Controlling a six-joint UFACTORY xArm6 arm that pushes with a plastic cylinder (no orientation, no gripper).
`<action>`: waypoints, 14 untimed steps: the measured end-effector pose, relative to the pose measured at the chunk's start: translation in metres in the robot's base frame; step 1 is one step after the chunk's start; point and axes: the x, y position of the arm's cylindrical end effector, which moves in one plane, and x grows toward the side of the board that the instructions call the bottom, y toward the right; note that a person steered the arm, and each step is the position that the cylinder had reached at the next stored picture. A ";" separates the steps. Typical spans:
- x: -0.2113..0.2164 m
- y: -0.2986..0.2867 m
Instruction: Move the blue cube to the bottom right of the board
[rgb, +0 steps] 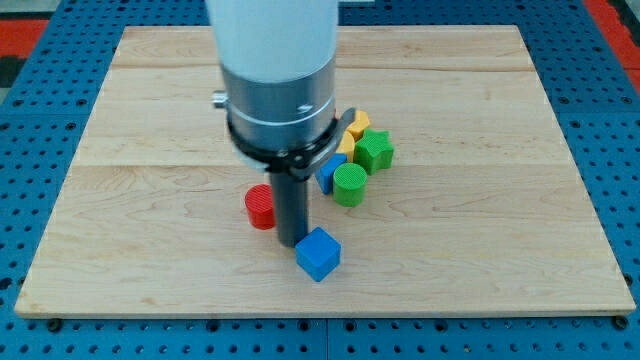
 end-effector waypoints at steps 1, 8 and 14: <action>0.020 0.015; 0.011 0.182; -0.043 0.183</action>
